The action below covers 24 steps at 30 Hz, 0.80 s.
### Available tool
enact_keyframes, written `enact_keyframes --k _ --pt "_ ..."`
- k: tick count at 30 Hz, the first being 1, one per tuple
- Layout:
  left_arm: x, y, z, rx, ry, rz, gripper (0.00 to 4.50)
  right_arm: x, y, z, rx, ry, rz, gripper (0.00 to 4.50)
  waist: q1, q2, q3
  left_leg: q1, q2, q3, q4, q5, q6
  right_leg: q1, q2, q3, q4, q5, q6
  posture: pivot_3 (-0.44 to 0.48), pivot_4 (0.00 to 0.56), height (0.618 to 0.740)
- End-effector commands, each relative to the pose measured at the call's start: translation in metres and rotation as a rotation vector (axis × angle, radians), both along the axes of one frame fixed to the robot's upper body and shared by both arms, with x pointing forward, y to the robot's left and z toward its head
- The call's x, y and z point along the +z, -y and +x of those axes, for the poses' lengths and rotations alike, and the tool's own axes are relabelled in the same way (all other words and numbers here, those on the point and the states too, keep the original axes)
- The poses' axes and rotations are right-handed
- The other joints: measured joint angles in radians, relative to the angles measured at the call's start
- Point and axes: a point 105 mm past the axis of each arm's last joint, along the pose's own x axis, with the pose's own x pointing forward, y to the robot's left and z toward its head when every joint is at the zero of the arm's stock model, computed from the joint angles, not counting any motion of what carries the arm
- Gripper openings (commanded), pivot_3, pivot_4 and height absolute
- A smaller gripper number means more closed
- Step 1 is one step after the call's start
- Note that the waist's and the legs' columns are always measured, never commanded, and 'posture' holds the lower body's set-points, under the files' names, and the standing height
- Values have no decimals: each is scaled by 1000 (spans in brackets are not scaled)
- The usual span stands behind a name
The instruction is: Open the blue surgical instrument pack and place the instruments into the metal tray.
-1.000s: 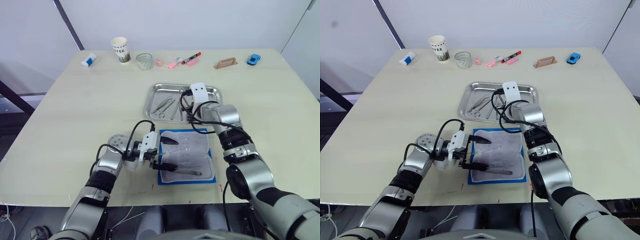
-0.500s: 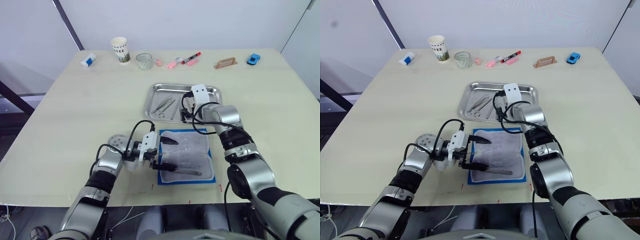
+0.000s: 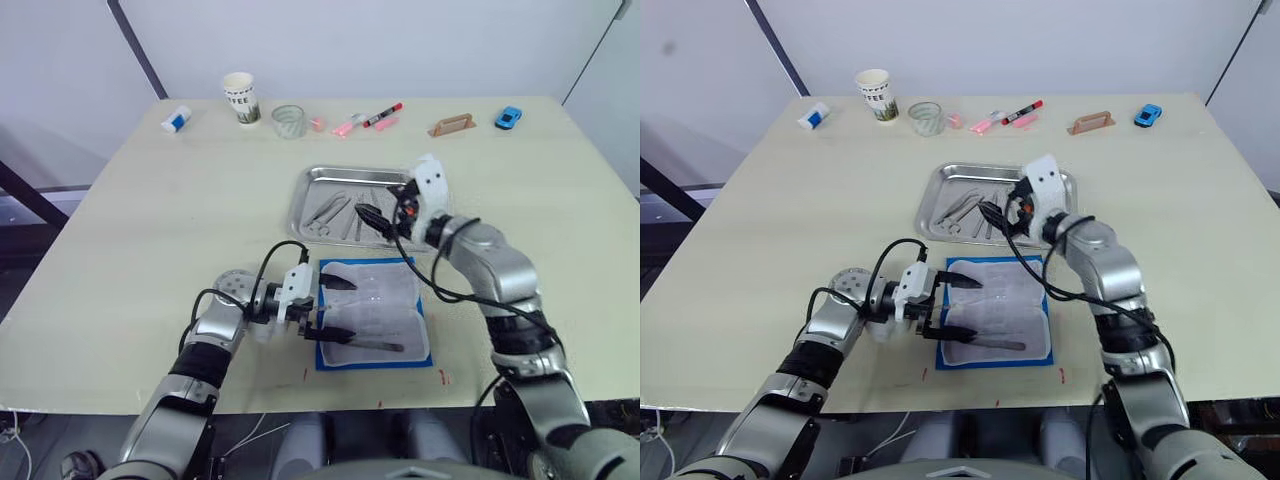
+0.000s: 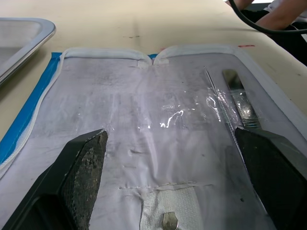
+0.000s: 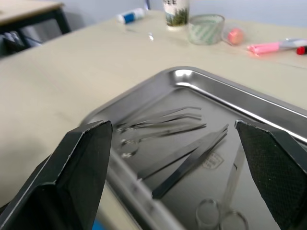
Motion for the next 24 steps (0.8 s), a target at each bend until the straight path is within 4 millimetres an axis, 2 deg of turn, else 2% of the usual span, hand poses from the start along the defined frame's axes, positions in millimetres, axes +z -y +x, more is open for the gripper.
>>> enact_keyframes --k 1,6,9,16,24 --pt "-23 -1 -14 -20 -112 24 4500 26 11 -31 156 113 60 4478 2 0 0 0 0 0 0 0 0 0 0 0 0 0 0 0 150 740" --pt "-17 -7 -11 -36 -110 24 4500 13 39 -71 323 107 -59 4478 3 -2 1 0 0 0 0 0 1 0 1 0 -1 0 0 0 150 740" --pt "-14 -11 -9 -42 -109 23 4500 5 51 -84 367 88 -116 4478 2 -4 3 1 0 0 0 0 1 0 2 1 -1 0 0 0 150 740" --pt "-15 -22 -9 -59 -114 55 4500 -14 51 -109 484 57 -227 4478 3 -7 5 1 0 0 0 0 1 0 2 1 0 0 0 0 150 740" --pt "-20 -27 -7 -59 -105 80 4500 -31 56 -122 548 40 -382 4478 3 -9 6 3 0 0 0 0 1 1 3 2 0 0 0 0 150 740"
